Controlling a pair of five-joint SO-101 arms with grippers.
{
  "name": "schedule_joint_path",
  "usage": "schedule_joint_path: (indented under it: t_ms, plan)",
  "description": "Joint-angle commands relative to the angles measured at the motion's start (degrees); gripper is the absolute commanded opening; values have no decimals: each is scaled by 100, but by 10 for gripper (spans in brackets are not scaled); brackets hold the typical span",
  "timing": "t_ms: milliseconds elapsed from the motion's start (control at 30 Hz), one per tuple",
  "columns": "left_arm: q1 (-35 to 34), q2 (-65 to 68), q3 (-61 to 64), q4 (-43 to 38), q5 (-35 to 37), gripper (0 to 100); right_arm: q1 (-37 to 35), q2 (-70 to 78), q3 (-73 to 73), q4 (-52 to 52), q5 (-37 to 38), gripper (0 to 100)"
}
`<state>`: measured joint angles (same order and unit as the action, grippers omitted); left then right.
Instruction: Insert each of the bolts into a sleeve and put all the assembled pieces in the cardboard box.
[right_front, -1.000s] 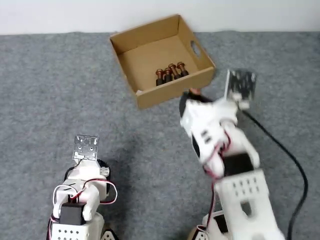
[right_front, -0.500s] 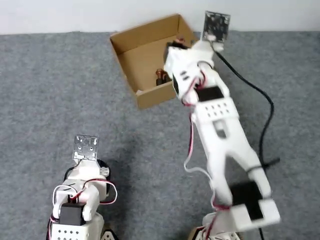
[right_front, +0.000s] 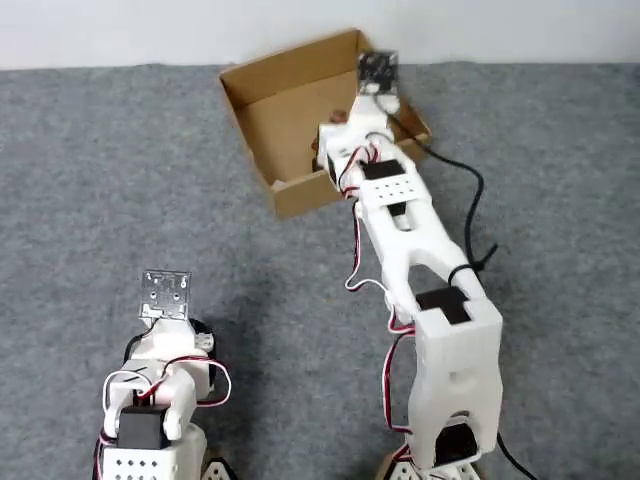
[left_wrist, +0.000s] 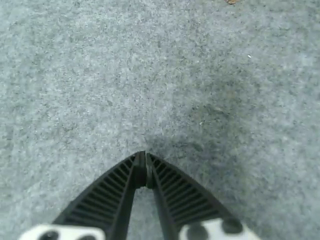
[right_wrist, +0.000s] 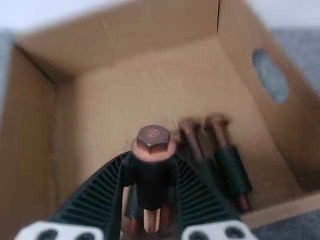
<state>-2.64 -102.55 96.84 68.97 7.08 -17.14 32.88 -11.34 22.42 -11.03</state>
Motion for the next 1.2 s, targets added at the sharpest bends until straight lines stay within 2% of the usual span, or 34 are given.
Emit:
schedule_joint_path:
  t_ms: [0,233,367,467,600,867,1167]
  plan:
    - [-18,-44,-31,-79,0,5,40,-84,-448,462,369,17]
    - [-26,-44,-31,97,9,5,-66,-92,-580,1481,642,191]
    - [18,-44,-31,105,9,5,-48,-92,-607,1411,668,197]
    - [18,-44,-31,114,9,5,13,-303,-580,1455,668,153]
    - [18,-44,-31,114,9,5,154,-708,-571,1455,668,9]
    - [18,-44,-31,114,9,5,268,-1877,-571,2448,633,10]
    - [18,-44,-31,114,9,5,251,-2774,-563,3670,-255,10]
